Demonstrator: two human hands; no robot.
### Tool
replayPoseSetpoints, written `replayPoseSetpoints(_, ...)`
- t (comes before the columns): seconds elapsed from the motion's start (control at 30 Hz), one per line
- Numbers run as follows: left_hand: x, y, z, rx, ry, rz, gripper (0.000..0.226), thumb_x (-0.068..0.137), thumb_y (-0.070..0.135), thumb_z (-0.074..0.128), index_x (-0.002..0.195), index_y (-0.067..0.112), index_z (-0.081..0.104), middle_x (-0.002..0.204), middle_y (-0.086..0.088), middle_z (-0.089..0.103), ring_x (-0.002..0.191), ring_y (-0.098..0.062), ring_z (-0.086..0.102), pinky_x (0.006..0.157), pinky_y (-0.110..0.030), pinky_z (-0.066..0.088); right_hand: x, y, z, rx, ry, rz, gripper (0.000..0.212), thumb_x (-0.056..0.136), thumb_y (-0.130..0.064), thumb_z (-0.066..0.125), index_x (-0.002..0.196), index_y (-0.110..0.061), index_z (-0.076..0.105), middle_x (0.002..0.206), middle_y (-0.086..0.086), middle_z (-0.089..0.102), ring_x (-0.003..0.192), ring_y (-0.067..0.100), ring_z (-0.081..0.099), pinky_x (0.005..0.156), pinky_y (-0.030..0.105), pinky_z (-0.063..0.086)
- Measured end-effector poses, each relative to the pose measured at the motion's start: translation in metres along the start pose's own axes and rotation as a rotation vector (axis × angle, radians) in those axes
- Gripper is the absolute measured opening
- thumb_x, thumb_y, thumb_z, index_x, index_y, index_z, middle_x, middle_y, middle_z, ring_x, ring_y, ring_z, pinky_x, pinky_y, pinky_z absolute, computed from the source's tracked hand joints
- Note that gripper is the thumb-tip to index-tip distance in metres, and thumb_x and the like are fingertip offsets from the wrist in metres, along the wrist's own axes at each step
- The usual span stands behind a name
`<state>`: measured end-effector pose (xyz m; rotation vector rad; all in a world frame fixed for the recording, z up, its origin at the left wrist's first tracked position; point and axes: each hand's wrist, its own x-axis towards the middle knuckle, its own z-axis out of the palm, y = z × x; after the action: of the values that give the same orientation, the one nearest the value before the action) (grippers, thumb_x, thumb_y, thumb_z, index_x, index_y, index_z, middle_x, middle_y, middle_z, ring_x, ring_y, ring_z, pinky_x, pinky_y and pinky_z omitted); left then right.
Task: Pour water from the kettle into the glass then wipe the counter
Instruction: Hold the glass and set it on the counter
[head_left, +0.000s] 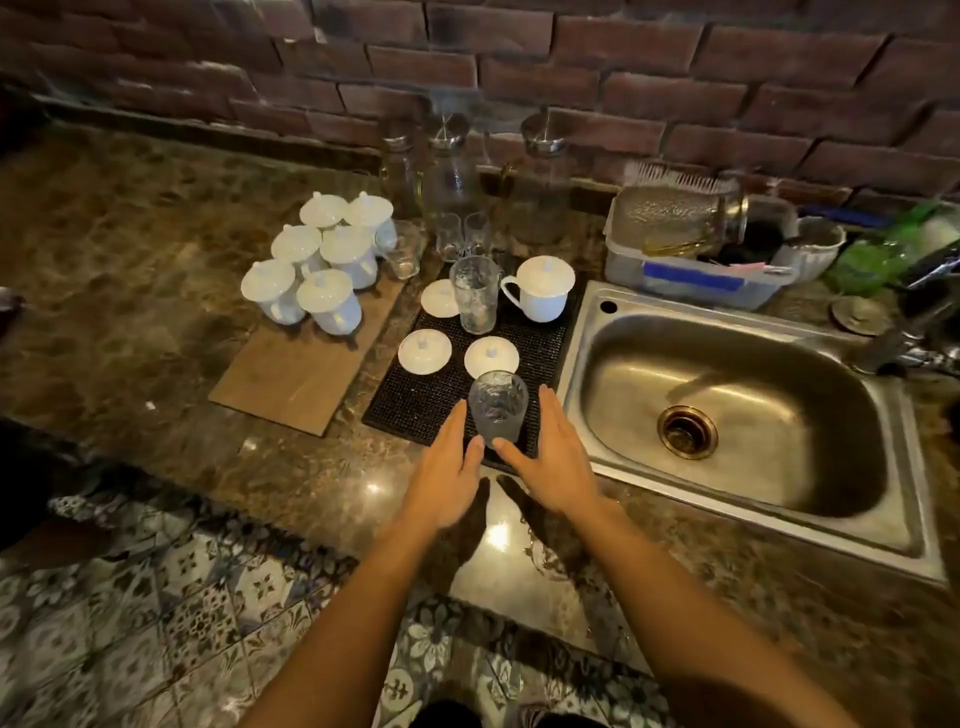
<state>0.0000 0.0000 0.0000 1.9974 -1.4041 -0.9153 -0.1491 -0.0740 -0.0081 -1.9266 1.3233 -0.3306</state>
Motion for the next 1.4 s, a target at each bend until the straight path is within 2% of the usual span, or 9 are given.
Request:
replayPoseSetpoints(0.1,0.004,0.001,0.004,-0.234,0.049,-0.026,0.058,0.105,0.019,0.042,0.158,0.025,0.019,0.147,0.009,0.042,0.136,-0.017,0.048,0.111,-0.03,0.037,0.004,-0.001,0.008,0.144,0.052,0.054,0.1,0.092,-0.052,0.068,0.164,-0.015,0.01,0.172,0.005,0.018,0.157,0.022,0.021,0.124,0.037,0.024)
replayPoseSetpoints(0.23,0.009,-0.003,0.005,-0.481,0.046,-0.09,0.058,0.104,0.004,0.041,0.157,0.022,0.026,0.149,0.013,0.043,0.136,-0.011,0.05,0.111,-0.033,0.044,0.005,-0.011,0.02,0.243,0.127,0.132,0.1,0.085,-0.053,0.074,0.163,-0.025,0.019,0.161,0.001,0.044,0.145,0.021,0.044,0.115,0.047,0.045)
replayPoseSetpoints(0.37,0.016,-0.01,-0.002,-0.627,0.026,-0.091,0.058,0.101,-0.004,0.046,0.153,0.018,0.035,0.141,0.018,0.051,0.129,-0.001,0.054,0.098,-0.022,0.051,0.004,-0.015,0.035,0.368,0.206,0.149,0.093,0.08,-0.044,0.081,0.158,-0.032,0.032,0.143,-0.008,0.06,0.122,0.004,0.058,0.103,0.039,0.056)
replayPoseSetpoints(0.57,0.023,-0.015,-0.012,-0.703,0.0,-0.06,0.053,0.098,-0.003,0.054,0.145,0.02,0.045,0.147,-0.001,0.052,0.134,-0.018,0.054,0.107,-0.035,0.049,0.005,-0.027,0.044,0.45,0.309,0.188,0.088,0.08,-0.029,0.085,0.155,-0.031,0.039,0.139,-0.009,0.062,0.115,-0.004,0.059,0.1,0.024,0.055)
replayPoseSetpoints(0.73,0.026,-0.013,-0.019,-0.72,-0.034,-0.106,0.068,0.094,-0.015,0.046,0.133,0.04,0.051,0.144,0.008,0.055,0.131,-0.015,0.055,0.113,-0.045,0.044,0.006,-0.032,0.046,0.471,0.375,0.21,0.079,0.082,-0.024,0.086,0.151,-0.026,0.046,0.136,-0.003,0.065,0.118,0.003,0.061,0.099,0.024,0.055)
replayPoseSetpoints(0.87,0.024,-0.009,-0.024,-0.776,-0.049,-0.122,0.07,0.093,-0.018,0.045,0.124,0.043,0.057,0.132,0.019,0.06,0.13,-0.015,0.057,0.111,-0.045,0.046,0.004,-0.035,0.048,0.486,0.394,0.235,0.078,0.082,-0.023,0.086,0.15,-0.023,0.047,0.13,-0.004,0.066,0.1,-0.022,0.06,0.089,0.009,0.051)
replayPoseSetpoints(1.07,0.016,-0.003,-0.026,-0.827,-0.089,-0.084,0.07,0.092,-0.021,0.044,0.134,0.032,0.057,0.137,0.009,0.063,0.126,-0.011,0.06,0.1,-0.036,0.053,-0.013,-0.037,0.046,0.502,0.489,0.234,0.08,0.079,-0.033,0.086,0.149,-0.026,0.047,0.132,-0.005,0.069,0.113,-0.008,0.063,0.101,0.034,0.058)
replayPoseSetpoints(1.27,0.007,0.01,-0.009,-0.85,-0.219,-0.053,0.073,0.09,-0.024,0.044,0.131,0.033,0.061,0.137,-0.003,0.065,0.127,-0.019,0.061,0.107,-0.049,0.049,-0.048,-0.031,0.031,0.498,0.598,0.293,0.081,0.077,-0.04,0.085,0.148,-0.032,0.047,0.115,-0.024,0.066,0.103,0.002,0.072,0.093,0.037,0.061)
replayPoseSetpoints(1.4,0.002,0.023,0.01,-0.804,-0.294,-0.038,0.074,0.089,-0.023,0.046,0.127,0.038,0.064,0.136,-0.001,0.065,0.127,-0.017,0.061,0.108,-0.051,0.048,-0.07,-0.018,0.024,0.489,0.68,0.352,0.082,0.078,-0.036,0.085,0.15,-0.026,0.046,0.124,-0.011,0.069,0.11,0.002,0.07,0.098,0.036,0.059)
